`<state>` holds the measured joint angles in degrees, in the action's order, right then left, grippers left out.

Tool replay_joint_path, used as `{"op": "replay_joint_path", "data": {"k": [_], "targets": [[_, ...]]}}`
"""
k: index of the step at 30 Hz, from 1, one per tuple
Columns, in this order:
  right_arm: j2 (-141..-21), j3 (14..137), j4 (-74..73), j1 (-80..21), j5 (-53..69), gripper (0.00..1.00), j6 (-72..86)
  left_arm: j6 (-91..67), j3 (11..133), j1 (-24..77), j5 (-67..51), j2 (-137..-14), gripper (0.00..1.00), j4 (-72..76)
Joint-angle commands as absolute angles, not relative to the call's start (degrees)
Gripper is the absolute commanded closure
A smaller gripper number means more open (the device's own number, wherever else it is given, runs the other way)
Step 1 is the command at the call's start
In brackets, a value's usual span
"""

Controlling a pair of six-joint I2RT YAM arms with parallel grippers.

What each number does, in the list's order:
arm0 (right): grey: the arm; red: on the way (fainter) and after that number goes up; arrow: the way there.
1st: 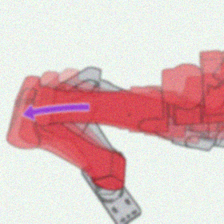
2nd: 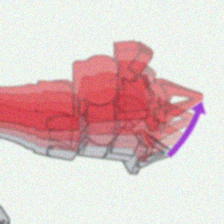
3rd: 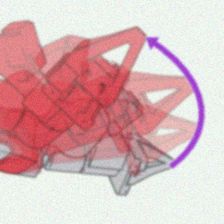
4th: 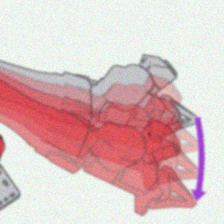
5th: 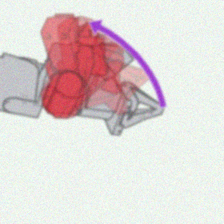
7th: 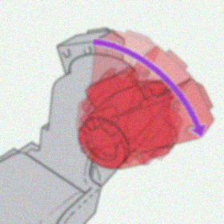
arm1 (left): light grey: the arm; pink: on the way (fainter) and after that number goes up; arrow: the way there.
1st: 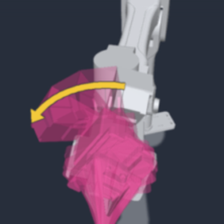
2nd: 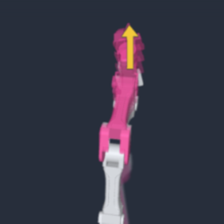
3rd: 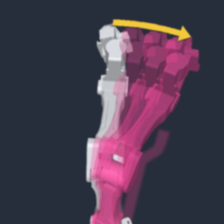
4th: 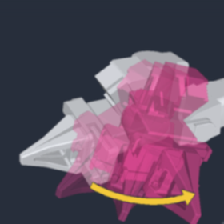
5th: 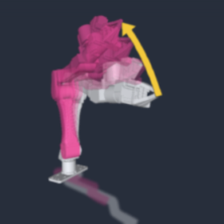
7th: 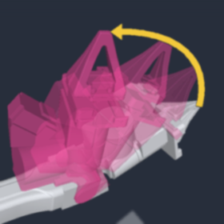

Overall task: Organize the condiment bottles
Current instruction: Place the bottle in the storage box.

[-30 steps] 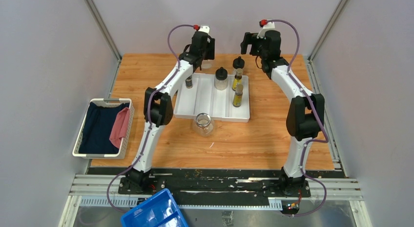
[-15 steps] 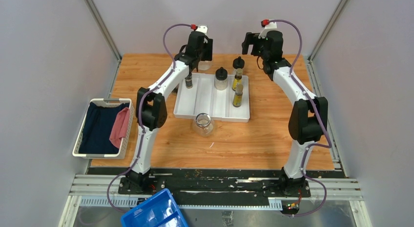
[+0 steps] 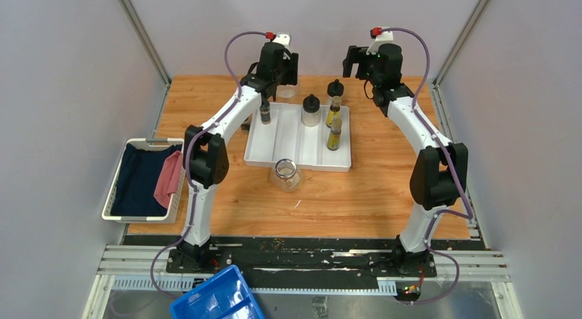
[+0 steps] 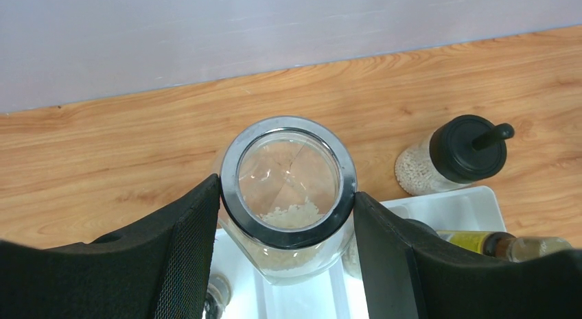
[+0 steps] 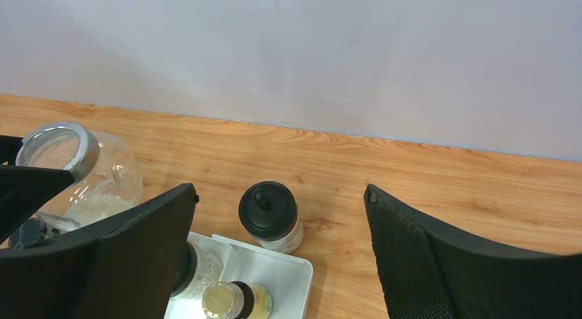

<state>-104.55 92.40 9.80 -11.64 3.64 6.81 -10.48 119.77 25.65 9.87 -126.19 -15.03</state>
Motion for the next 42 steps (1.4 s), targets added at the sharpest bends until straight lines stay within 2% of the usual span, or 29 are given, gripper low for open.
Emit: {"op": "replay_joint_path", "data": {"k": [1,24,42], "targets": [[-101.20,90.68,9.40,-12.48,2.08,0.04,5.78,-9.93,118.08,25.93,8.17,-120.79,1.00,-10.20],[-97.23,86.63,9.58,-13.27,1.02,0.04,5.62,-8.88,106.15,25.92,0.35,-113.23,1.00,-8.97],[-95.48,85.77,9.23,-13.35,0.92,0.04,5.84,-7.95,105.83,25.84,-4.57,-112.77,1.00,-12.69]]}}
